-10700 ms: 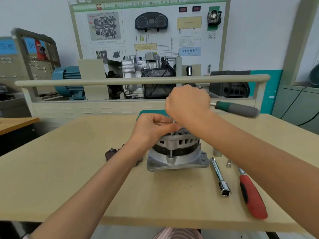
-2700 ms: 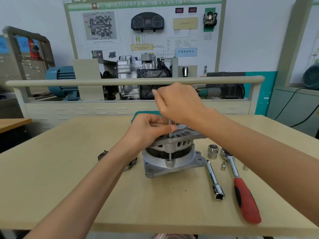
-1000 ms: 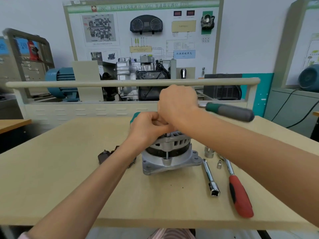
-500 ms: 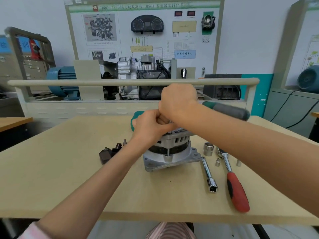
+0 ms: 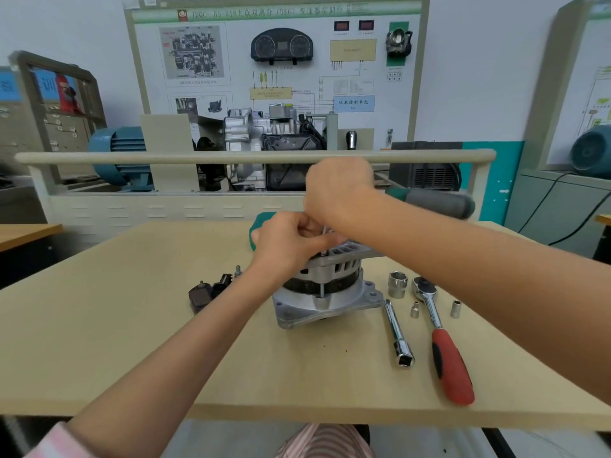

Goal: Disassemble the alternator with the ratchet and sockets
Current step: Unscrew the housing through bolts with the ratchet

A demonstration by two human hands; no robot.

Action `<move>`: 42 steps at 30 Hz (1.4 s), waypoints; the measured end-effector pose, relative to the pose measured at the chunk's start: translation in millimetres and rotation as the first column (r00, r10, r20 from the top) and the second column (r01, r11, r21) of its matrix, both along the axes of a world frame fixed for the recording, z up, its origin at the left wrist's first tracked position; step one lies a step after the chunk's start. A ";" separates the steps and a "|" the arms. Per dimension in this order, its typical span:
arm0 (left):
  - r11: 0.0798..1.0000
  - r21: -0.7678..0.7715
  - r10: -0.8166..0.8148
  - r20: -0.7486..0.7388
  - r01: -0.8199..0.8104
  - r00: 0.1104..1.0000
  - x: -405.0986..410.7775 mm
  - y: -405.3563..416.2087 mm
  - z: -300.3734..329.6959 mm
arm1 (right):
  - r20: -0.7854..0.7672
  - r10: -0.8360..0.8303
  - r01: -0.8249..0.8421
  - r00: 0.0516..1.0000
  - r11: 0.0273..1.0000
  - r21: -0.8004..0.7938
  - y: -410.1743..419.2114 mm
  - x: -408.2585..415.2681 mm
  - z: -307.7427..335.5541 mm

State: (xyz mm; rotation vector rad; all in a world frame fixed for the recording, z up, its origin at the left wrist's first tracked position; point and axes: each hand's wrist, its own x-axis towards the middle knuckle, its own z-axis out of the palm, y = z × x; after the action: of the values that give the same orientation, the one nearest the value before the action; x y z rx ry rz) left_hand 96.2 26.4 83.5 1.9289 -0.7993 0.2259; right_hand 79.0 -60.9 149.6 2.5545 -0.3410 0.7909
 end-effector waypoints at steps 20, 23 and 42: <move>0.993 0.028 -0.114 -0.051 0.115 0.992 -0.9 10.4 -1.8 | 0.174 0.450 -0.447 0.876 0.893 -0.062 -16.5 -12.1 -10.2; 0.991 -0.021 -0.134 -0.093 0.133 0.987 -4.9 12.0 1.0 | 0.108 0.492 -0.500 0.864 0.863 0.071 -17.6 -14.8 -8.4; 0.998 -0.061 -0.006 -0.077 0.001 0.997 0.9 -2.8 -2.3 | 0.100 0.178 -0.185 0.979 0.981 0.062 -9.4 -7.0 -8.9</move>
State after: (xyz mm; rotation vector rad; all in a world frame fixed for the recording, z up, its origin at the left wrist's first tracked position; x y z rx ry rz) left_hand 97.1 23.6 81.2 1.8671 -0.7366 0.1701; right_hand 72.0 -70.3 140.7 2.6482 -0.1689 0.9845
